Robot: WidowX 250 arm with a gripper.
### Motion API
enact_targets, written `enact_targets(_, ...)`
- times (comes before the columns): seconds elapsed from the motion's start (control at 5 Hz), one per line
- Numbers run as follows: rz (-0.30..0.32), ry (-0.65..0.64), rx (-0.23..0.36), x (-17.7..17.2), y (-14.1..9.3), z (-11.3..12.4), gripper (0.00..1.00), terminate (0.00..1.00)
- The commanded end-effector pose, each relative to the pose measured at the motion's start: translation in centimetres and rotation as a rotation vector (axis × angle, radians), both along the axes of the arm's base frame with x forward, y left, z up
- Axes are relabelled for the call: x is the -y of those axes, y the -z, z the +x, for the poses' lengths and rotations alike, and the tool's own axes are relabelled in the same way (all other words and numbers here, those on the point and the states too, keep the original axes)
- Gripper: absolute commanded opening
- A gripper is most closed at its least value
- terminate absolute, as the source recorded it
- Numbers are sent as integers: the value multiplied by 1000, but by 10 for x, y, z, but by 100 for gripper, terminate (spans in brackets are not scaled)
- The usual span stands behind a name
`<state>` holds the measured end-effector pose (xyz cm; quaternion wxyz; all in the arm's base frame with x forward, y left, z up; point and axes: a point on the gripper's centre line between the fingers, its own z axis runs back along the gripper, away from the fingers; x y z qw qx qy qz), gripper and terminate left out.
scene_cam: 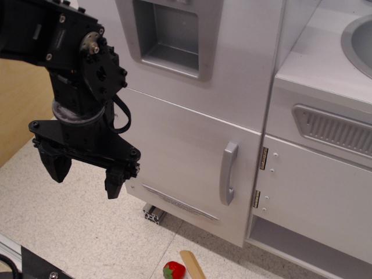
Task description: Open low fridge
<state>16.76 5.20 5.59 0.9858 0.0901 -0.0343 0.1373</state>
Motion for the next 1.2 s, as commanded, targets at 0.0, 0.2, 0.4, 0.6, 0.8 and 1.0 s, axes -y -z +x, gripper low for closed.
enact_targets(0.0, 0, 0, 0, 0, 0, 0, 100, 0)
enact_targets(0.2, 10, 70, -21, 27, 17, 26, 100, 0)
enact_targets(0.4, -13, 132, -12, 48, 34, 47, 100, 0)
enact_targets(0.6, -85, 185, 6, 67, 50, 71, 100, 0)
enact_targets(0.8, -114, 246, 61, 81, 66, 92, 100, 0)
enact_targets(1.0, -116, 231, 96, 88, 71, 111, 100, 0)
